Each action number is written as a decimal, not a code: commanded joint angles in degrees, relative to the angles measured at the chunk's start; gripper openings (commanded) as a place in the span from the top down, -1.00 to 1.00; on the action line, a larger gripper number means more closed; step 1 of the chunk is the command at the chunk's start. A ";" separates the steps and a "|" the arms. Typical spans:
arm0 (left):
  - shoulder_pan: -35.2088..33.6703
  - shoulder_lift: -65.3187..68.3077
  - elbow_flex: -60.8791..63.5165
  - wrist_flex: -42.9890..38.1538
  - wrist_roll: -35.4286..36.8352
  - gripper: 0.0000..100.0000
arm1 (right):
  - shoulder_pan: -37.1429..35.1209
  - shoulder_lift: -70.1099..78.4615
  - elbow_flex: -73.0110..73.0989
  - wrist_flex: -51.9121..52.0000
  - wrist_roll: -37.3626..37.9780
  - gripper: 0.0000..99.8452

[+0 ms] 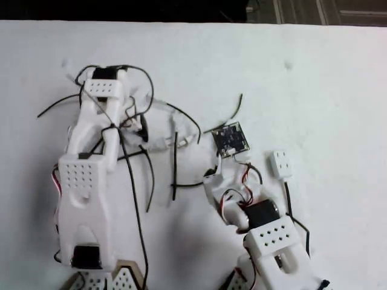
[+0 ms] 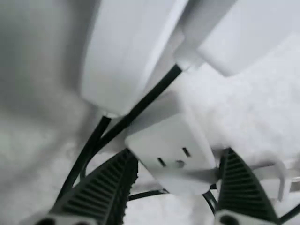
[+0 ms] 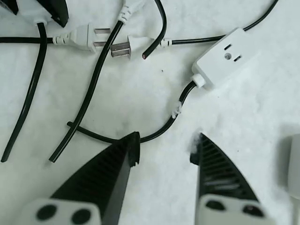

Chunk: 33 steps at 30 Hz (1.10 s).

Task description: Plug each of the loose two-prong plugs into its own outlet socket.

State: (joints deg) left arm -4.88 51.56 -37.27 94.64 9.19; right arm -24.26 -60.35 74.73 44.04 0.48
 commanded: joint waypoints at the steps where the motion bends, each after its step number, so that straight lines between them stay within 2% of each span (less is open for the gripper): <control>1: -0.04 1.27 -5.10 1.85 -0.70 0.72 | 0.13 0.04 -0.35 -0.66 -0.09 0.64; 3: -0.04 0.75 -7.38 4.57 -0.70 0.94 | 0.13 0.04 -0.35 -0.66 -0.09 0.64; 4: 0.22 0.57 -8.70 6.15 -0.70 0.98 | 0.13 0.04 -0.35 -0.66 -0.09 0.64; 5: 0.40 0.48 -10.20 7.82 -0.70 0.93 | 0.13 0.04 -0.35 -0.66 -0.09 0.64; 8: -0.04 -1.89 -11.69 7.82 -0.70 0.96 | 0.13 0.04 -0.35 -0.66 -0.09 0.64; 13: -0.13 -10.86 -9.14 7.91 -1.41 0.96 | 0.13 0.04 -0.35 -0.66 -0.09 0.64; 22: -0.40 -35.47 6.33 7.65 -15.03 0.96 | 0.13 0.04 -0.35 -0.66 -0.09 0.64; 28: -3.38 -47.08 12.57 4.66 -37.63 0.96 | 0.13 0.04 -0.35 -0.66 -0.09 0.64; 33: -4.79 -53.67 17.41 4.31 -45.80 0.96 | 0.04 0.04 -0.35 -0.66 -0.09 0.64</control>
State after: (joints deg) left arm -8.48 5.58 -22.42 100.09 -29.93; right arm -24.26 -60.35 74.73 44.04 0.48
